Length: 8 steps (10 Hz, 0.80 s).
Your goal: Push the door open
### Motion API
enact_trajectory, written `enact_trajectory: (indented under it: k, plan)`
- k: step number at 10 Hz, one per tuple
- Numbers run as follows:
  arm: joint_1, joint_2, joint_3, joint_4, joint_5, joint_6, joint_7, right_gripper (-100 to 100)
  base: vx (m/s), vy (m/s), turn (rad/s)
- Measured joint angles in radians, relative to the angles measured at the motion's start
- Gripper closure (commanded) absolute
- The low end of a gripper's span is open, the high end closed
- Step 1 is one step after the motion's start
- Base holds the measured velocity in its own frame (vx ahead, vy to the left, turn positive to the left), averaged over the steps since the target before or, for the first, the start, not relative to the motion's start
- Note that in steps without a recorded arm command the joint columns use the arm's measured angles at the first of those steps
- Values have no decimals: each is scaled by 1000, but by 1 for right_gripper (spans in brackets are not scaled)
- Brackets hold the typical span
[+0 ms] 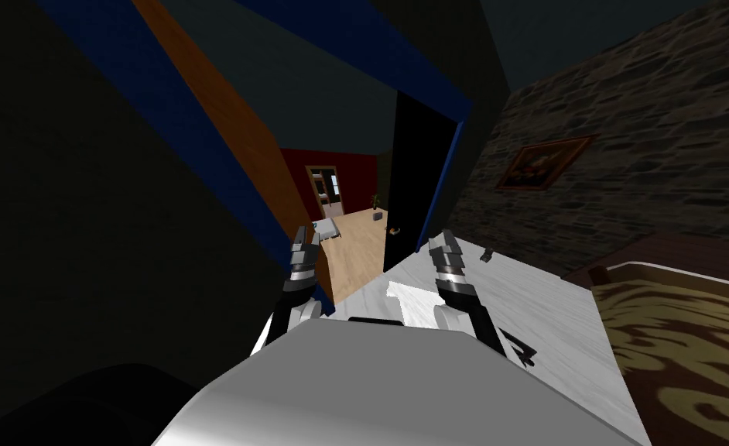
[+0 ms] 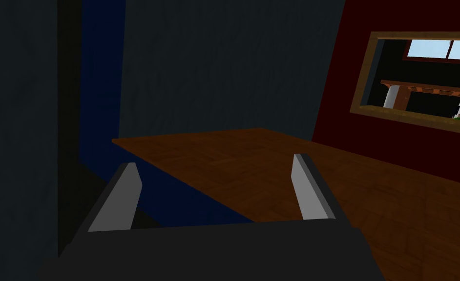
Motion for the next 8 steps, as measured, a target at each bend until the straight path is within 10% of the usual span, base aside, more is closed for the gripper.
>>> enact_trajectory:
  k: [8]
  plan:
    - [-52, -27, 34, 200, 12, -58, -5, -100, 78, -96, 82]
